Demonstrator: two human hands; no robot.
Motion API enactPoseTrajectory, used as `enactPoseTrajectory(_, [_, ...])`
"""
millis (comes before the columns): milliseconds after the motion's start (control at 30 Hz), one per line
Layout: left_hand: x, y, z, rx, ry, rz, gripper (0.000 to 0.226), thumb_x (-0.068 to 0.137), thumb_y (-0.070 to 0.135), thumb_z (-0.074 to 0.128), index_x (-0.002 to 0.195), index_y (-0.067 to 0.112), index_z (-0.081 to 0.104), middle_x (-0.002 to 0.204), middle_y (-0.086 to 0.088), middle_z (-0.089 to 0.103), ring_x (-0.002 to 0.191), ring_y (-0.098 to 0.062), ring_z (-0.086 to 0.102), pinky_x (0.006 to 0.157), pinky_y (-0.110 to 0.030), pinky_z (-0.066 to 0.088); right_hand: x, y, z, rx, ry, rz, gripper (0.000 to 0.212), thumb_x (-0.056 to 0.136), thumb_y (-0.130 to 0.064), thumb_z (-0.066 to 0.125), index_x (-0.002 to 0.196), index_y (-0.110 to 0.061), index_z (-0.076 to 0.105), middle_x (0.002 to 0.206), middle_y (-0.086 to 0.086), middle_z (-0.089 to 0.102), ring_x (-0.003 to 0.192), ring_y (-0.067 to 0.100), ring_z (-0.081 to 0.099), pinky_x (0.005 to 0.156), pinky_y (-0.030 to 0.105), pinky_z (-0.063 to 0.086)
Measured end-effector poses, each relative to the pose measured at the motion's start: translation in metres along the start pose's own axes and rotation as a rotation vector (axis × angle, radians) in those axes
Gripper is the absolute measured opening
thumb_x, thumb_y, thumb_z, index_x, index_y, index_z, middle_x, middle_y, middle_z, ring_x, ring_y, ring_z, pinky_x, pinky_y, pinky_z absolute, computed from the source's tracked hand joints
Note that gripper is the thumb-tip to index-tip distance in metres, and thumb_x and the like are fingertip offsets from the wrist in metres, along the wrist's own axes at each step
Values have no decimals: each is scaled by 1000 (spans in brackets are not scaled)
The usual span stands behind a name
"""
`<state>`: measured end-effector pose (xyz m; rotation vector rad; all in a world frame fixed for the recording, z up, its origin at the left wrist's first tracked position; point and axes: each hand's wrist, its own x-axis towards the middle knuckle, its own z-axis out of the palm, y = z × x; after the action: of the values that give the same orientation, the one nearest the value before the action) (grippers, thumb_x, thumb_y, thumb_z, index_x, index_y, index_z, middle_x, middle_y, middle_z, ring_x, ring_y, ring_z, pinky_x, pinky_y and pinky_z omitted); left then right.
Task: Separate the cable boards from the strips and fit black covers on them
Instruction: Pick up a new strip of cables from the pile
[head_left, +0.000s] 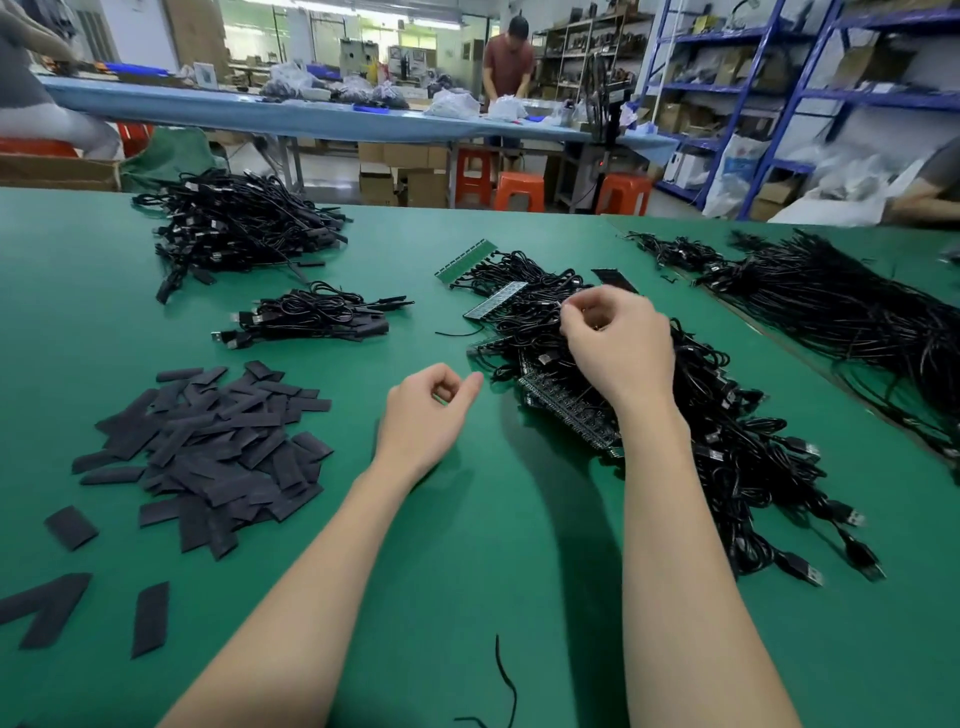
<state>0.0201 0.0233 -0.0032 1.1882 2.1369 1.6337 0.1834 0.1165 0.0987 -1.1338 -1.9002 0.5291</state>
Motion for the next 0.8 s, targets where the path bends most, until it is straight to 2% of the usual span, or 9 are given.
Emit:
enactPoseTrajectory(67, [-1, 4, 4, 15, -35, 18, 38, 87, 53, 67, 68, 21, 59, 56, 18, 54, 56, -7, 47, 66, -31, 48, 8, -4, -5, -4, 126, -21, 14, 90, -36, 60, 96, -33, 72, 85, -17, 71, 86, 10, 66, 68, 27, 51])
enactPoseTrajectory(200, [-5, 21, 16, 11, -119, 87, 37, 88, 52, 67, 69, 22, 60, 60, 13, 59, 55, -5, 48, 65, -29, 48, 21, 5, -10, -98, 243, -41, 19, 92, -32, 59, 106, -32, 71, 117, -6, 64, 121, 21, 48, 96, 39, 46])
enactPoseTrajectory(267, [-7, 30, 20, 11, -166, 114, 36, 89, 50, 68, 69, 21, 61, 64, 6, 63, 55, -5, 48, 65, -28, 48, 25, 12, -10, -168, 197, -3, 20, 92, -34, 60, 109, -33, 69, 139, -2, 52, 136, 21, 36, 109, 44, 34])
enactPoseTrajectory(367, [-9, 40, 23, -8, -230, 118, 33, 90, 45, 69, 70, 19, 63, 68, 0, 67, 54, -5, 46, 63, -23, 46, 27, 22, -6, -254, 12, 19, 28, 94, -38, 60, 120, -31, 68, 162, 3, 30, 153, 23, 13, 122, 53, 16])
enactPoseTrajectory(433, [-12, 43, 23, -13, -254, 117, 32, 90, 43, 70, 71, 17, 64, 69, -1, 68, 54, -6, 46, 62, -22, 45, 28, 25, -3, -299, -79, 20, 43, 96, -44, 58, 135, -28, 59, 165, 3, 24, 155, 23, 7, 123, 58, 7])
enactPoseTrajectory(500, [-13, 45, 22, -19, -267, 111, 31, 91, 41, 69, 72, 17, 64, 70, -2, 69, 55, -6, 46, 62, -20, 44, 29, 27, -1, -335, -105, 11, 56, 97, -47, 55, 146, -21, 50, 164, 0, 28, 154, 22, 11, 122, 61, 6])
enactPoseTrajectory(567, [-14, 47, 20, -30, -275, 101, 30, 92, 39, 69, 74, 16, 65, 72, -3, 70, 55, -6, 46, 62, -20, 44, 31, 29, 0, -357, -102, 11, 58, 98, -45, 53, 148, -17, 48, 161, -1, 31, 153, 21, 16, 121, 63, 6])
enactPoseTrajectory(667, [-15, 50, 19, -51, -290, 91, 29, 92, 39, 69, 75, 15, 66, 74, -4, 71, 56, -7, 48, 63, -20, 45, 31, 30, 2, -409, -123, 26, 57, 99, -42, 51, 148, -14, 46, 165, 1, 24, 155, 21, 10, 122, 62, 3])
enactPoseTrajectory(800, [-15, 54, 17, -69, -305, 81, 30, 93, 39, 69, 74, 15, 66, 69, 1, 68, 55, -7, 50, 62, -19, 45, 28, 25, 4, -366, -96, 9, 60, 98, -46, 52, 147, -12, 48, 161, -3, 32, 153, 20, 17, 122, 63, 2])
